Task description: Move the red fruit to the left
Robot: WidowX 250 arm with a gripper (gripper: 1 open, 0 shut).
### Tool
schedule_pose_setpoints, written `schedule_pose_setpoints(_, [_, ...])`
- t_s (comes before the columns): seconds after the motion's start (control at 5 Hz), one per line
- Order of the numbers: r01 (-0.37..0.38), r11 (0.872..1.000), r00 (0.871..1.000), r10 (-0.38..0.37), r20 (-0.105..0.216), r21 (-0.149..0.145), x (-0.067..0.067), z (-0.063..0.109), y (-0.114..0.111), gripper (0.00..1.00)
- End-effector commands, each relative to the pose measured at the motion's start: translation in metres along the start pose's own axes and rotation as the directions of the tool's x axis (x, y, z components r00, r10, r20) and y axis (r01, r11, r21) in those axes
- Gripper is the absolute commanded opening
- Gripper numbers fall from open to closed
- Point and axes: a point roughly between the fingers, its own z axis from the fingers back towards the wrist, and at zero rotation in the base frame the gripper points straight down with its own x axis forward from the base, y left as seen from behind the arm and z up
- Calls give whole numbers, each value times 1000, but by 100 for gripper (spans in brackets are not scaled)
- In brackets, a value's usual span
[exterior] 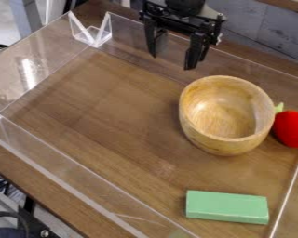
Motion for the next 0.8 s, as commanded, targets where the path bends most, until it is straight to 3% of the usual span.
schedule_pose_setpoints(0.0, [66,998,998,-66,-4,-8,1,-8,-15,100])
schedule_pose_setpoints(0.2, [180,984,984,-180,-6,-14,3,-9,-40,100])
schedule_pose_setpoints(0.4, [311,951,950,-310,14,-10,6,-7,-77,100])
schedule_pose_setpoints(0.6, [455,891,890,-454,34,3,14,-8,-126,100])
